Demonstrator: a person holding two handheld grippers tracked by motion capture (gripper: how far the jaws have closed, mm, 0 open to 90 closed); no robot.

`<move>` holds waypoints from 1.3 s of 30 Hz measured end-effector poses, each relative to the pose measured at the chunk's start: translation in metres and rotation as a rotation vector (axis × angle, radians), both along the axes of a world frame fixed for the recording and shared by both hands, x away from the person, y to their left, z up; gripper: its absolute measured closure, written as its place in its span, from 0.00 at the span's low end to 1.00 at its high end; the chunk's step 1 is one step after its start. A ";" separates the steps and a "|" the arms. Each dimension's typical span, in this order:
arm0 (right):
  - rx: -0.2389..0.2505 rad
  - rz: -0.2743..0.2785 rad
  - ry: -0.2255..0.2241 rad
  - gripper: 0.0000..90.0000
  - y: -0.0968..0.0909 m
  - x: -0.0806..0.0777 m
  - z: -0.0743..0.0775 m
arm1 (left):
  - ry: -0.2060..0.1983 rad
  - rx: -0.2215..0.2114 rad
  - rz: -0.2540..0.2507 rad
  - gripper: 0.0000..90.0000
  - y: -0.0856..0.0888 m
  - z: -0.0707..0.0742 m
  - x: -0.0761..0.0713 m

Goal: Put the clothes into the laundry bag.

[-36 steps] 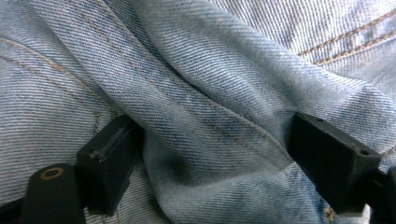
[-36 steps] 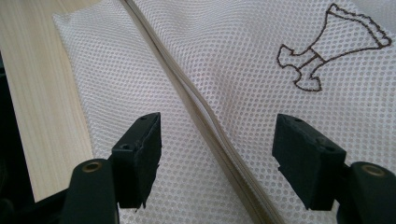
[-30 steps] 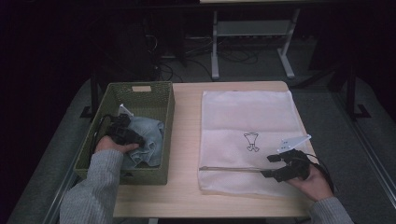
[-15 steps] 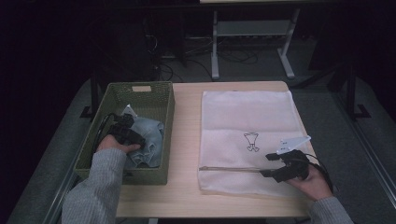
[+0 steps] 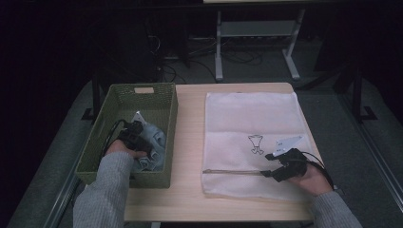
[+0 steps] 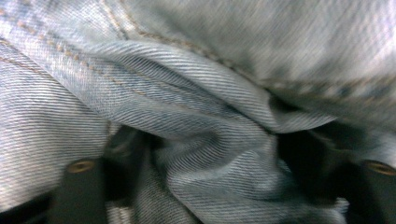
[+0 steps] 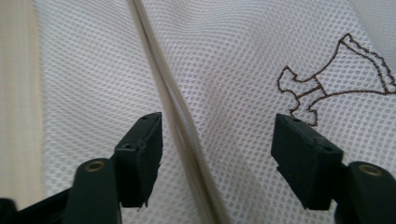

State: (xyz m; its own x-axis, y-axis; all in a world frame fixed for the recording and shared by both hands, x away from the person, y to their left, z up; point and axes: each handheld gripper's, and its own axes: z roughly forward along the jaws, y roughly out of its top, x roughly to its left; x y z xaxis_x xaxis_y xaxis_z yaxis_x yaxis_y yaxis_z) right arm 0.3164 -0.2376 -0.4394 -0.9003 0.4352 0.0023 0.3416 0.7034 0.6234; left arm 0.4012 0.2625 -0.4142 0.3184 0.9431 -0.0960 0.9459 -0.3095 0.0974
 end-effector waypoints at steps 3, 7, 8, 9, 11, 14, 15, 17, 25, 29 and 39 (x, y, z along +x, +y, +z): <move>-0.058 0.033 -0.008 0.50 0.003 0.003 -0.004 | 0.006 0.002 0.001 0.48 -0.001 -0.001 0.000; -0.093 0.089 0.004 0.60 0.008 0.008 -0.003 | 0.011 -0.006 0.008 0.52 -0.001 -0.001 0.000; -0.092 0.097 0.002 0.61 0.009 0.009 -0.003 | 0.011 -0.008 0.008 0.54 0.000 -0.001 0.001; -0.106 0.108 0.015 0.62 0.012 0.010 -0.004 | 0.010 -0.009 0.006 0.55 0.000 -0.001 0.001; -0.131 0.131 0.023 0.63 0.016 0.012 -0.006 | 0.010 -0.013 0.007 0.58 0.000 0.000 0.001; -0.144 0.151 0.042 0.67 0.023 0.015 -0.011 | 0.008 -0.018 0.009 0.62 0.001 0.000 0.001; -0.131 0.148 0.049 0.70 0.023 0.015 -0.012 | 0.008 -0.020 0.010 0.64 0.001 0.000 0.001; -0.119 0.154 0.058 0.75 0.025 0.017 -0.013 | 0.008 -0.023 0.012 0.66 0.001 0.000 0.001; -0.093 0.144 0.104 0.90 0.028 0.021 -0.013 | 0.002 -0.038 0.020 0.70 0.004 0.001 0.001; -0.108 0.156 0.109 0.94 0.031 0.021 -0.011 | 0.002 -0.045 0.022 0.70 0.005 0.001 0.000; -0.121 0.152 0.076 0.82 0.035 0.023 -0.011 | -0.001 -0.063 0.031 0.71 0.007 0.002 0.000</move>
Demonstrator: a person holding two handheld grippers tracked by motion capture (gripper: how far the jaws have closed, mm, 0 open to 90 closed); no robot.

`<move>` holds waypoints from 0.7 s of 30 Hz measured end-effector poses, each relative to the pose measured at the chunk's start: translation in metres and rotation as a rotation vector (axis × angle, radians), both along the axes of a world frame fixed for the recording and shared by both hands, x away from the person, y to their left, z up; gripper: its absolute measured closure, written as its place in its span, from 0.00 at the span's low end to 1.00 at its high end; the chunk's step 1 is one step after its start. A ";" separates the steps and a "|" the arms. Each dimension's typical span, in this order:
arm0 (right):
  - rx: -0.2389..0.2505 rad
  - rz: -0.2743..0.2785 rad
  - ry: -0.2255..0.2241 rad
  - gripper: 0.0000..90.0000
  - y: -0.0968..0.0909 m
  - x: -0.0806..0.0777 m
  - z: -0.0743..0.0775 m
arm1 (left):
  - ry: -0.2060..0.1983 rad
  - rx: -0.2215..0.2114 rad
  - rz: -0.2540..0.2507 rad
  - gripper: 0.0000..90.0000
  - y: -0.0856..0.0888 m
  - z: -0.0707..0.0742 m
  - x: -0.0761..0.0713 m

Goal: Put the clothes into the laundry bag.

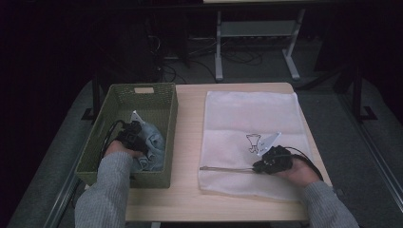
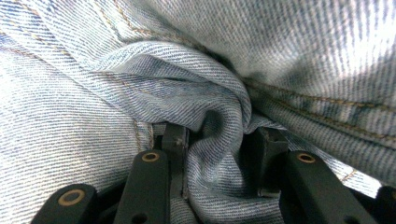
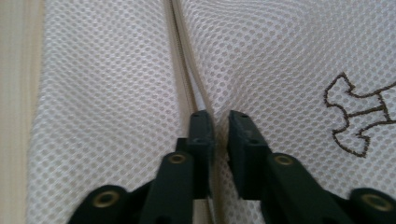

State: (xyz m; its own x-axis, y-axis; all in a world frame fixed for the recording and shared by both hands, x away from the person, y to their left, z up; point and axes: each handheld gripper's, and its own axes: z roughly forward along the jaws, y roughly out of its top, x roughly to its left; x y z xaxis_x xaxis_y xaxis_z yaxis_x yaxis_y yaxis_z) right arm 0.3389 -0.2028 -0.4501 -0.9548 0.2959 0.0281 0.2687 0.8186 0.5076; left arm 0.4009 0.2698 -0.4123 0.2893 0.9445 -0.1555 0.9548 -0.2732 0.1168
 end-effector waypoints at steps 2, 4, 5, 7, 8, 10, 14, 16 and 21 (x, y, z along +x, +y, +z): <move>-0.001 -0.001 -0.008 0.83 0.002 0.001 -0.002 | 0.001 -0.001 -0.002 0.72 0.000 0.000 0.000; 0.003 -0.001 -0.019 0.88 0.004 0.001 -0.003 | 0.002 -0.003 -0.001 0.72 0.000 0.000 0.000; 0.002 -0.002 -0.024 0.92 0.005 0.001 -0.003 | 0.002 -0.004 0.000 0.72 0.000 0.000 0.000; -0.004 -0.004 -0.029 0.95 0.005 0.002 -0.002 | 0.002 -0.005 0.001 0.73 0.001 0.001 0.000; -0.010 -0.007 -0.028 0.96 0.006 0.002 -0.002 | 0.002 -0.007 0.001 0.73 0.001 0.001 0.000; -0.013 -0.005 -0.031 0.97 0.006 0.001 0.000 | 0.001 -0.014 0.004 0.74 0.001 0.001 0.000; 0.026 -0.009 -0.021 0.97 0.002 -0.001 0.006 | -0.008 -0.035 0.010 0.78 0.004 0.002 -0.001; 0.053 -0.018 -0.018 0.97 -0.001 -0.002 0.010 | -0.013 -0.050 0.007 0.80 0.007 0.003 -0.002; 0.065 -0.011 -0.015 0.97 -0.004 -0.005 0.014 | -0.038 -0.094 0.017 0.84 0.013 0.009 -0.006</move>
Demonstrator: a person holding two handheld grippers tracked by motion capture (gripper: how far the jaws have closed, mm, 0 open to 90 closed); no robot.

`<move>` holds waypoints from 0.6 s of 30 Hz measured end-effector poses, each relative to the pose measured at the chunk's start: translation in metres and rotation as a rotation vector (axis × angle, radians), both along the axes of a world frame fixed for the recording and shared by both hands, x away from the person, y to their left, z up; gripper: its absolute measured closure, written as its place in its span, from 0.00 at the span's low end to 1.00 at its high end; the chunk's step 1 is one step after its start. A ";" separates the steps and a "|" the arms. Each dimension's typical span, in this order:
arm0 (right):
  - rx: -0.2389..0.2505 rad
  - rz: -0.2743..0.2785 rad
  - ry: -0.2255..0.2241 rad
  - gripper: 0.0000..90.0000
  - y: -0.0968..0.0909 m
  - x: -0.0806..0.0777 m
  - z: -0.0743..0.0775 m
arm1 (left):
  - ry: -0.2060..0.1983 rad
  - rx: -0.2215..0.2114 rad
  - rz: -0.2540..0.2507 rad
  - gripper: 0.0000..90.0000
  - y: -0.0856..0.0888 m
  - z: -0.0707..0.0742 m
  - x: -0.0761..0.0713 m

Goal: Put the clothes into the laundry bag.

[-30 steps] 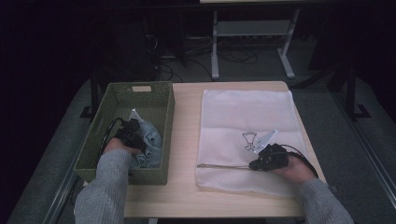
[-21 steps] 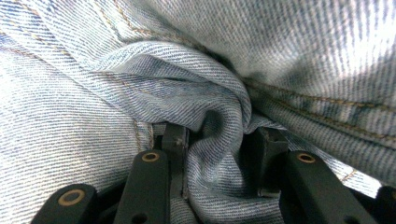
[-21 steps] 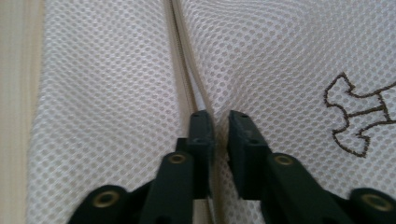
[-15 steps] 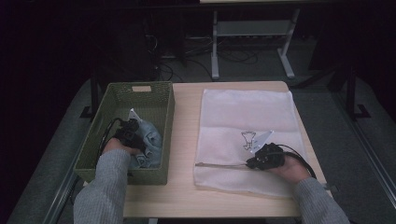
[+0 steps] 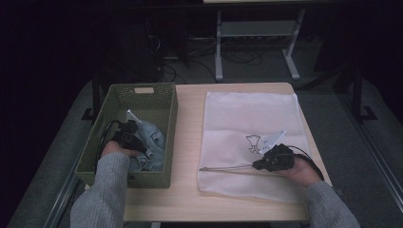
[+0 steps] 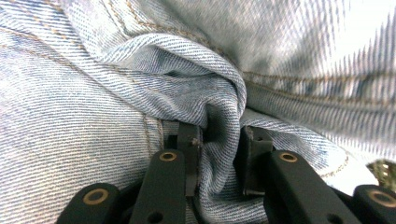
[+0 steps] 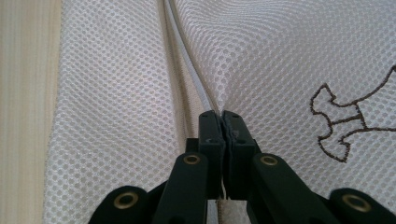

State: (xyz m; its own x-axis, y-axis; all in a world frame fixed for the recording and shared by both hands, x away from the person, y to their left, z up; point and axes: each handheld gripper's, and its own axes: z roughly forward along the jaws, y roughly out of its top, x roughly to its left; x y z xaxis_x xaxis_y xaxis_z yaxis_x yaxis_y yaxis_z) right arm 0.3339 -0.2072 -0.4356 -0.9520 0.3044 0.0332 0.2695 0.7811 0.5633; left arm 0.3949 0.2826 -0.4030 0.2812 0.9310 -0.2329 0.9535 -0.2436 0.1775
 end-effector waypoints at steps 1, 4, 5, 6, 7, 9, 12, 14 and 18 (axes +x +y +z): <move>0.002 -0.001 0.000 0.96 0.000 0.000 0.001 | -0.007 -0.012 -0.004 0.84 0.002 0.003 -0.001; 0.012 -0.003 0.001 0.96 -0.001 0.000 0.002 | -0.036 -0.071 0.005 0.85 0.010 0.013 -0.007; 0.013 -0.006 0.003 0.96 -0.001 0.000 0.002 | -0.044 -0.091 0.006 0.86 0.013 0.017 -0.009; 0.014 -0.006 0.004 0.96 -0.002 0.000 0.003 | -0.053 -0.112 0.006 0.86 0.016 0.020 -0.011; 0.016 -0.005 0.004 0.96 -0.002 0.000 0.003 | -0.065 -0.138 0.013 0.86 0.020 0.023 -0.014; 0.015 -0.006 0.002 0.96 -0.001 0.000 0.006 | -0.085 -0.204 0.024 0.86 0.029 0.028 -0.019; 0.016 -0.001 -0.004 0.96 0.000 0.001 0.009 | -0.115 -0.300 0.044 0.87 0.043 0.036 -0.027; 0.016 -0.004 -0.004 0.96 0.000 0.001 0.011 | -0.136 -0.355 0.057 0.87 0.052 0.040 -0.032; 0.022 -0.008 -0.007 0.96 0.001 0.001 0.013 | -0.165 -0.434 0.065 0.87 0.062 0.047 -0.040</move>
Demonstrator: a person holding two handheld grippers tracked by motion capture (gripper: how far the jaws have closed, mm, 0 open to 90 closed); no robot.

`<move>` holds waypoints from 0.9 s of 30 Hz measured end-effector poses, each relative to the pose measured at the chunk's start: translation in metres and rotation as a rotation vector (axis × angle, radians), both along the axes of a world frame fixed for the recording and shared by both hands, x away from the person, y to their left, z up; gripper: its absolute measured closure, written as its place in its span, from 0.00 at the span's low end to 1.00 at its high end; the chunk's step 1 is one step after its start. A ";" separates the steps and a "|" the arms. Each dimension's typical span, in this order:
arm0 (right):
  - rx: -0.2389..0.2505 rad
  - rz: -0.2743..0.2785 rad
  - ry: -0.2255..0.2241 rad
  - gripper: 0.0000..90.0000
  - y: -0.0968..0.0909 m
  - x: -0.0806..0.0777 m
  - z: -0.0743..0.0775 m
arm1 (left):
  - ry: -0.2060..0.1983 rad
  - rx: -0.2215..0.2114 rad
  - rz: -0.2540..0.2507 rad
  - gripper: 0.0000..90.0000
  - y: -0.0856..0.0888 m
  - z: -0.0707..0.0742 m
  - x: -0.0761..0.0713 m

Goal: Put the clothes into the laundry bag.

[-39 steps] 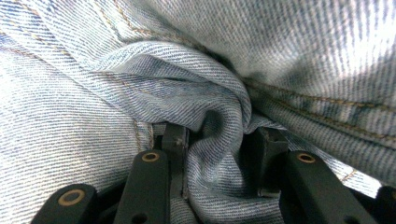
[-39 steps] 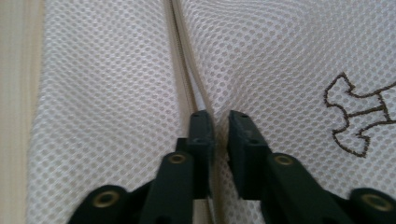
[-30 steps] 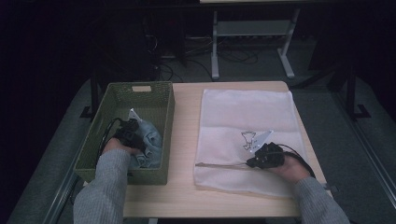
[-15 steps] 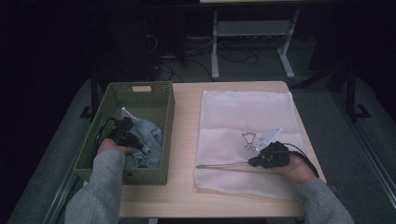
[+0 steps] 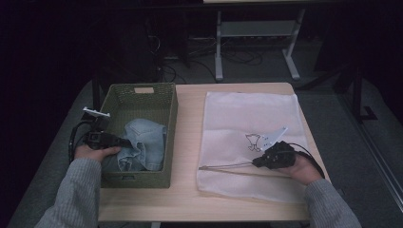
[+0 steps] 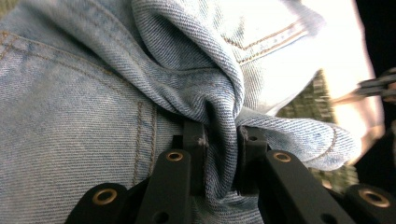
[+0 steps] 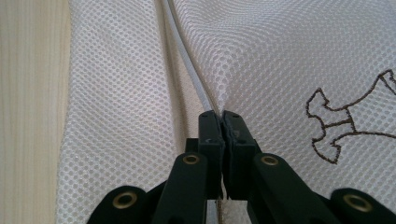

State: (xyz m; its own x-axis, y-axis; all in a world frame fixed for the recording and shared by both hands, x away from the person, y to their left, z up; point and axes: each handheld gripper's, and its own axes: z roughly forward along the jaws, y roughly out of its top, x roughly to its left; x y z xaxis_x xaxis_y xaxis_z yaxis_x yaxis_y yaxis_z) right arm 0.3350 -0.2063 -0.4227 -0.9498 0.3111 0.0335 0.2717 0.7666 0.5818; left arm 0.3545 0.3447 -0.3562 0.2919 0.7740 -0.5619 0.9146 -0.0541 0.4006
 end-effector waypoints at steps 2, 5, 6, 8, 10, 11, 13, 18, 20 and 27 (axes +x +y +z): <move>0.001 -0.001 0.003 0.96 0.001 0.000 0.000 | -0.010 -0.029 0.003 0.87 0.003 0.002 -0.003; -0.001 -0.002 0.006 0.96 0.002 0.001 0.000 | -0.024 -0.066 0.005 0.87 0.008 0.004 -0.006; 0.001 -0.002 0.007 0.96 0.002 0.001 -0.001 | -0.030 -0.076 0.005 0.87 0.009 0.005 -0.006; 0.004 -0.004 0.006 0.96 0.002 0.001 0.000 | -0.033 -0.078 0.012 0.87 0.011 0.005 -0.007; 0.007 -0.006 0.007 0.96 0.001 0.001 0.000 | -0.036 -0.090 0.014 0.87 0.012 0.006 -0.007; 0.009 -0.007 0.005 0.96 0.001 0.001 0.000 | -0.040 -0.079 0.014 0.87 0.013 0.007 -0.007; 0.011 -0.007 0.006 0.96 0.001 0.001 0.000 | -0.037 -0.085 0.015 0.87 0.013 0.009 -0.007; 0.018 -0.011 0.005 0.96 0.000 0.002 0.000 | -0.065 -0.113 0.018 0.87 0.016 0.019 -0.009; 0.020 -0.014 0.005 0.96 0.000 0.002 -0.001 | -0.074 -0.125 0.018 0.87 0.017 0.023 -0.010; 0.036 -0.019 0.012 0.96 -0.002 0.003 0.000 | -0.095 -0.196 0.048 0.87 0.025 0.030 -0.015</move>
